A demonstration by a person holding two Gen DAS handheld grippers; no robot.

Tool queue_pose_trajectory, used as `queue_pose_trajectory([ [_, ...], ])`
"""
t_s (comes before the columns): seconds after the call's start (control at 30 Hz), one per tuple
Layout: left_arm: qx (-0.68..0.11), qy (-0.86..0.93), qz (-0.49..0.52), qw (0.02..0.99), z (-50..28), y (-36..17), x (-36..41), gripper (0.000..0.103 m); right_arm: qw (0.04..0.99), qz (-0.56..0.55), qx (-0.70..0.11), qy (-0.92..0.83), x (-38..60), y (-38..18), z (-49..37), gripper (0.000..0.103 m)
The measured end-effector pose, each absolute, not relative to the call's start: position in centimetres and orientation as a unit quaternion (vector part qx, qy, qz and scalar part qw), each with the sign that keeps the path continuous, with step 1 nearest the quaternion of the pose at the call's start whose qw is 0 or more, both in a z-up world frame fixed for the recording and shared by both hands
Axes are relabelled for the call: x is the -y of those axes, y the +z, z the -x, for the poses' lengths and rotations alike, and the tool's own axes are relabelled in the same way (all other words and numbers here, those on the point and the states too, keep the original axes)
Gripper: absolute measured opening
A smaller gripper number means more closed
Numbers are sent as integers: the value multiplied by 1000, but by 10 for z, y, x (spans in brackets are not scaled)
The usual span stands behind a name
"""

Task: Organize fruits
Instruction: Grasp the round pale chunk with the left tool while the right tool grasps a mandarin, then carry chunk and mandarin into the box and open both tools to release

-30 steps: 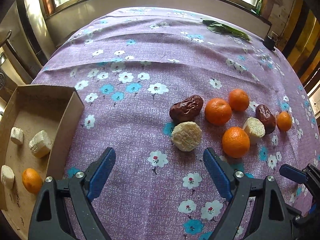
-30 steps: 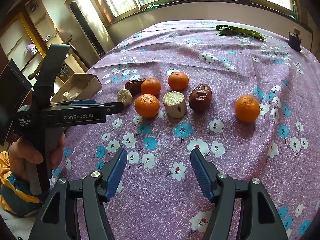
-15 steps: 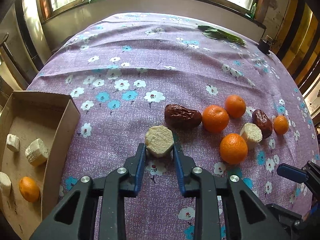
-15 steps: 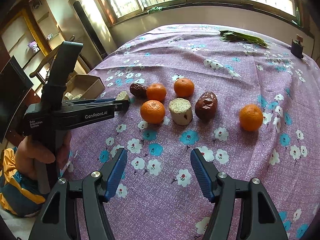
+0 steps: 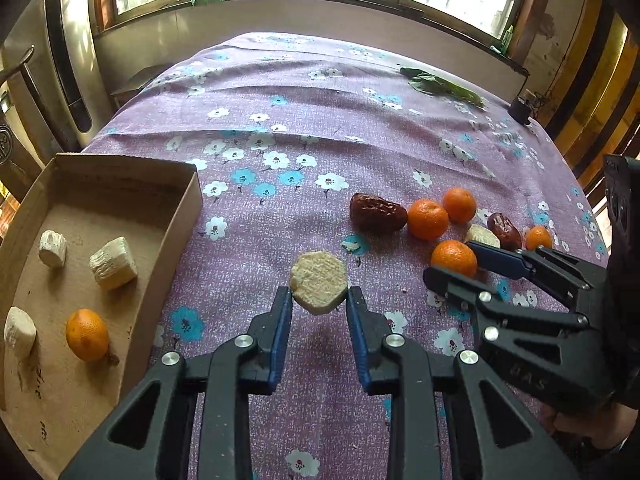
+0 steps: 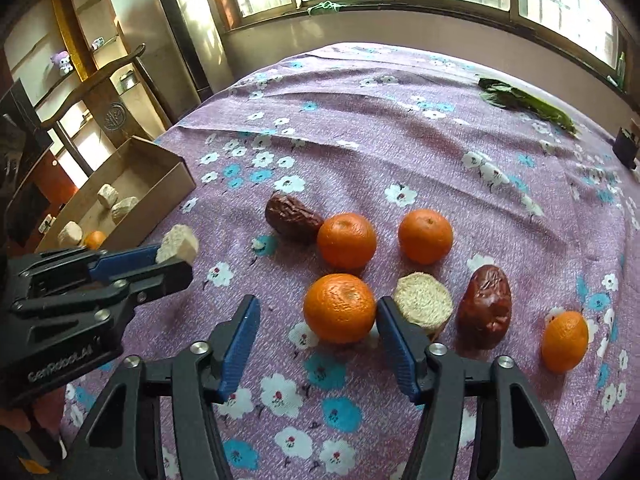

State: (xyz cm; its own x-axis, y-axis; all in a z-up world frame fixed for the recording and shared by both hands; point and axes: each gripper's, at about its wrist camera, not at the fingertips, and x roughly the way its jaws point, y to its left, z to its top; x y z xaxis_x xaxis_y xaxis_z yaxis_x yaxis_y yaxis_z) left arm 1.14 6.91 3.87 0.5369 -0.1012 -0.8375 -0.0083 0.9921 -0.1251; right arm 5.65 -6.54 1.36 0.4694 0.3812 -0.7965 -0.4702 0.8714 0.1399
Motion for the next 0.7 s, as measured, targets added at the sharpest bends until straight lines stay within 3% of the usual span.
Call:
queue_pose_trajectory([
  [0.03,-480,-27,57,875,-11,39,-70,27,855,50,-453,245,67,13,-57,41],
  [0.07,-479,-27,57,875,-10,39,-70,27,854,46,-456,247,69,13,-57,40],
  [0.7,-457,-4,44,888,20,52,-78,27,864,34,-427,263,77,41,1,39],
])
